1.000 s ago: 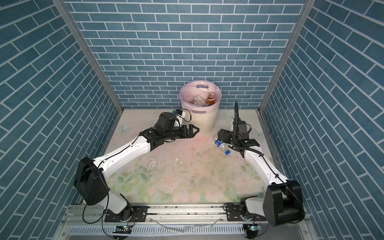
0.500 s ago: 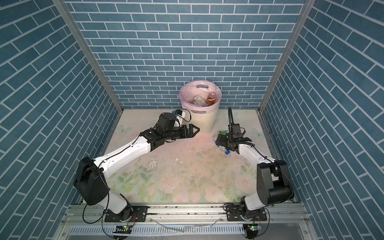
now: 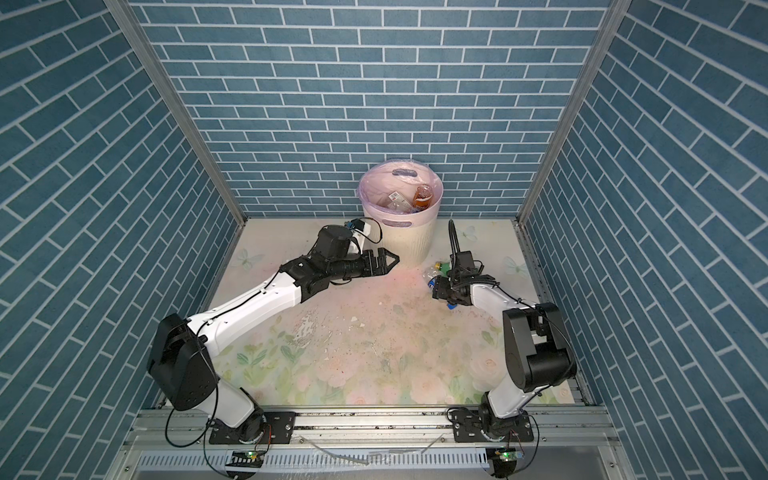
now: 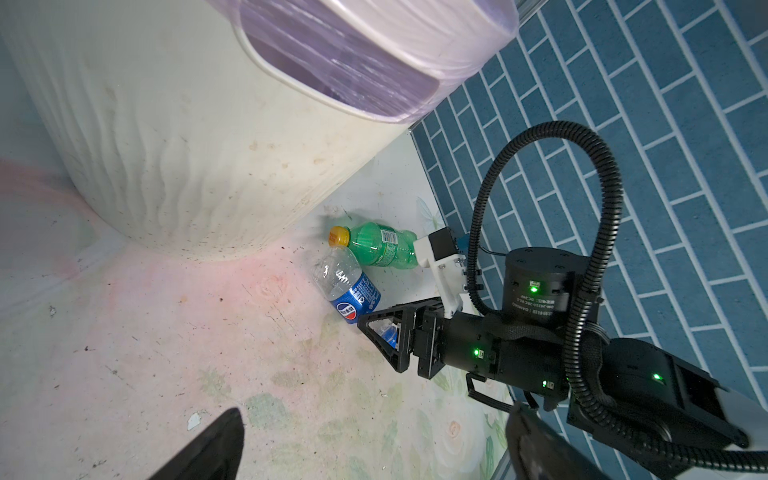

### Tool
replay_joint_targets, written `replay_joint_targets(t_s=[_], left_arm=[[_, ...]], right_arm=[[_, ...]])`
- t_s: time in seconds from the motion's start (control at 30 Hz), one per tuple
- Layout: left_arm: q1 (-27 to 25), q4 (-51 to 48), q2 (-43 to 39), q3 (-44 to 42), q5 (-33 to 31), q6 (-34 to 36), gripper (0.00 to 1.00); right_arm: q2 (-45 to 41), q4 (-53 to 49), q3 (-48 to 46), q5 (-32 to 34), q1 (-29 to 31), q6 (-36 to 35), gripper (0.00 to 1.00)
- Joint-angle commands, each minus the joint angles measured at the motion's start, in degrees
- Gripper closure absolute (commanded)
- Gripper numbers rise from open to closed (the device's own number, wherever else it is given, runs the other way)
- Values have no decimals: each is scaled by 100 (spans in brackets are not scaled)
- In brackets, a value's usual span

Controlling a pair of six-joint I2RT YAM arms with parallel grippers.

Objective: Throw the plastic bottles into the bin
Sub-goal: 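Lower the right gripper toward the green Sprite bottle beside the bin, then close the right gripper on the green Sprite bottle's neck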

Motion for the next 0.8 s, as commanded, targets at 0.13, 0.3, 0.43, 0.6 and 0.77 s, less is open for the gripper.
replay_joint_targets(t_s=[0.13,0.3,0.43,0.6,0.77], left_arm=[[37,57,18,-27,28,0,1],[60,21,-31,-67,38,0,1],[107,40,-114,-175,-16,-16,1],[237,115,-198,-324,8,-136,1],[333,128,-302,-436,15,-164,1]], right_arm=[[175,30,330,-73,287,-162,40],[206,85,329,-115,482,-116,53],[271,133,358,-140,663,-28,57],[381,196,422,-173,998,138,58],[444,226,498,-266,1223,203,59]])
